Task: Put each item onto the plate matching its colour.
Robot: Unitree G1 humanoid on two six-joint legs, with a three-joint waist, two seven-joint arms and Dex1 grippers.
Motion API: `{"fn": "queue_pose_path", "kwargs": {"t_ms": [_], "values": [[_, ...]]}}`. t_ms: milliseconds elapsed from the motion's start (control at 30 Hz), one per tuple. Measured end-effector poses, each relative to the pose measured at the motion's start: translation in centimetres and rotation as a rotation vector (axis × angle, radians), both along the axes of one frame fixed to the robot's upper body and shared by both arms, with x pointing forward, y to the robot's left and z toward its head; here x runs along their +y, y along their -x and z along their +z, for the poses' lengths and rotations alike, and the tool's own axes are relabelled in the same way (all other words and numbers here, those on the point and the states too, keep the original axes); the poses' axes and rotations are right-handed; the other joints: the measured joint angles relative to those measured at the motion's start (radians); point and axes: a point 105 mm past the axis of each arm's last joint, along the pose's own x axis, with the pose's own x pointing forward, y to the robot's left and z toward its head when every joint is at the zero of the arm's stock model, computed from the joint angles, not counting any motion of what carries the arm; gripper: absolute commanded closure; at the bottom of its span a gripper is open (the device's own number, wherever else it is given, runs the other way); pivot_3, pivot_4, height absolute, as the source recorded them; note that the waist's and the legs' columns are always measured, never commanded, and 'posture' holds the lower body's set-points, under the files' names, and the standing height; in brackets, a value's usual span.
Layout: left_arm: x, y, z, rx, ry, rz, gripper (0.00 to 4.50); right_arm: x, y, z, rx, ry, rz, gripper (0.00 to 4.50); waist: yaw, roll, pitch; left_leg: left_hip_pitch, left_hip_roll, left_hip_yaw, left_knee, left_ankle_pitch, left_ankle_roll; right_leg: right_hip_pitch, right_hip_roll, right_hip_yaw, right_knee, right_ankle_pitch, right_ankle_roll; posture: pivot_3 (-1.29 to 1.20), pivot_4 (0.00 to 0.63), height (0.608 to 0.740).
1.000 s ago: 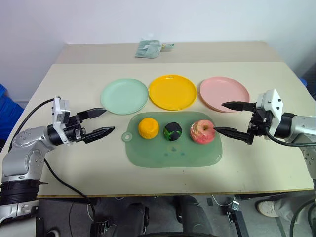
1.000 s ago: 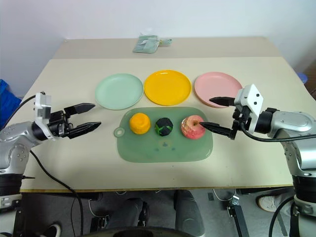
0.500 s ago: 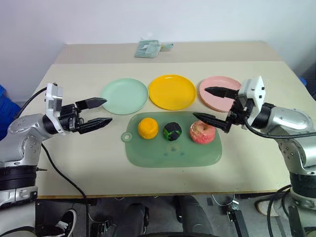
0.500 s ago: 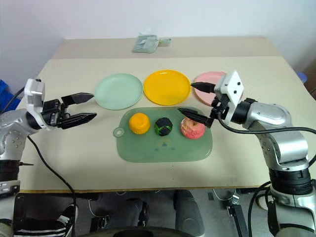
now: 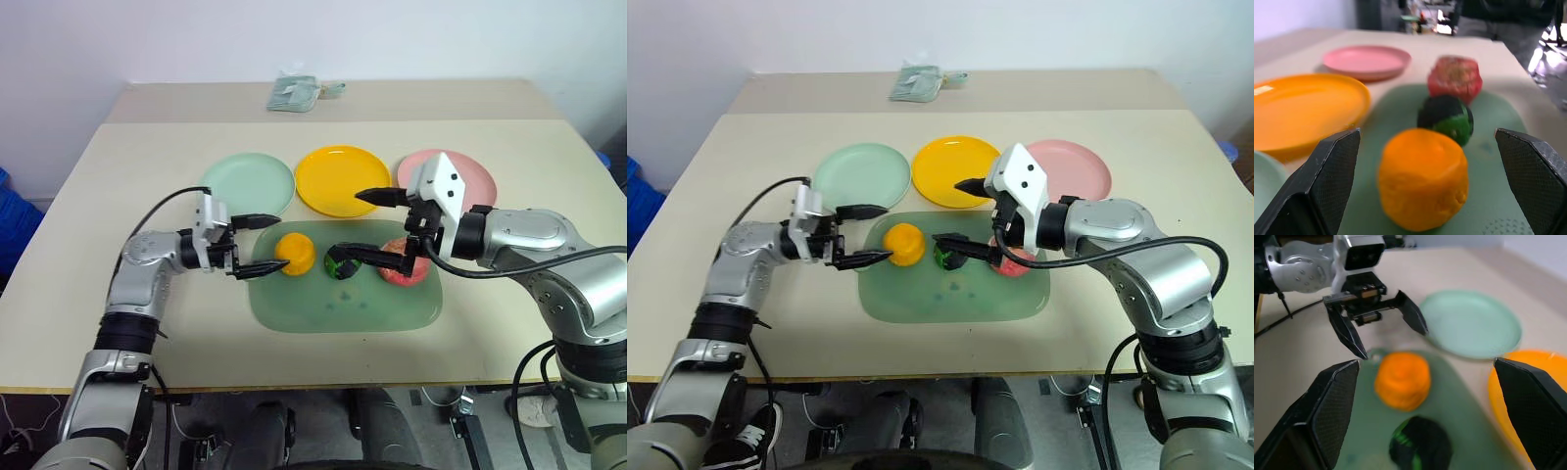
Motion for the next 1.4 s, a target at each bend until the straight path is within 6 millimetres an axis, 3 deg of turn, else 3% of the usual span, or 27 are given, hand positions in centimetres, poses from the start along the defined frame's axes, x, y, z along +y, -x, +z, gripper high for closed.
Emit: {"fn": "queue_pose_path", "kwargs": {"t_ms": [267,600,733,800,867,967,1100,1267,1400], "values": [[-1.2,-1.5,-0.2,-0.068,-0.023,0.005,0.00,0.4,-0.1,-0.7,0.047,0.016,-0.022,0.01,0.000,0.000,0.000,0.001,0.000,0.000,0.000,-0.001,0.001,0.000,0.000,0.000,0.000,0.000,0.000,0.00,0.150,0.740],[-1.9,-1.7,-3.5,0.004,-0.071,-0.024,0.00,0.3,-0.5,-0.7,0.040,0.004,-0.044,0.01,-0.001,0.000,0.000,0.000,0.000,0.000,0.000,0.000,0.001,0.000,0.000,0.000,0.000,0.000,0.000,0.00,0.150,0.740],[-1.6,-1.8,-3.9,0.029,-0.071,-0.022,1.24,0.0,-0.9,-0.6,0.030,0.003,-0.067,0.00,-0.001,0.000,0.000,0.000,0.000,0.000,0.000,-0.003,0.005,0.000,0.000,0.000,0.001,0.000,0.000,0.00,0.150,0.740],[-1.3,-2.2,-3.7,0.022,-0.057,0.012,1.37,0.0,-1.0,-0.6,0.027,0.002,-0.069,0.00,0.000,0.000,0.000,0.000,0.000,0.000,0.000,-0.002,0.005,0.000,0.000,0.000,0.001,0.000,0.000,0.00,0.150,0.740],[-0.8,-3.5,-2.8,0.017,-0.014,0.090,1.37,-0.1,-1.0,-0.6,0.022,0.001,-0.072,0.00,0.000,0.000,0.000,0.000,0.000,0.000,0.001,-0.002,0.005,0.000,0.000,0.000,0.000,0.000,0.000,0.00,0.150,0.740],[-0.6,-6.2,0.4,-0.041,0.082,0.226,1.37,-0.2,-1.3,-0.5,0.020,-0.008,-0.086,0.00,0.007,0.000,0.000,0.000,0.000,-0.001,0.002,-0.002,0.005,0.000,0.000,-0.001,0.000,0.000,0.000,0.00,0.150,0.740],[-2.7,-8.9,5.3,-0.108,0.218,0.326,1.37,-0.8,-3.1,0.0,-0.028,-0.015,-0.167,0.00,0.018,0.000,0.000,0.000,0.000,0.000,0.002,0.000,0.000,0.001,0.000,-0.001,0.001,0.000,0.000,0.00,0.150,0.740],[-7.5,-10.8,5.7,-0.021,0.239,0.401,1.37,-3.1,-7.5,0.7,-0.084,-0.023,-0.422,0.00,0.022,0.000,0.000,-0.001,-0.002,0.001,0.001,-0.001,0.001,0.000,0.000,0.000,0.000,0.000,0.000,0.00,0.150,0.740],[-10.3,-11.3,5.2,0.013,0.202,0.448,1.37,-3.6,-8.3,0.2,-0.070,-0.030,-0.480,0.00,0.021,0.000,0.000,-0.004,-0.003,0.001,0.000,-0.001,0.001,-0.003,0.000,0.000,-0.001,0.000,0.000,0.00,0.150,0.740]]}}
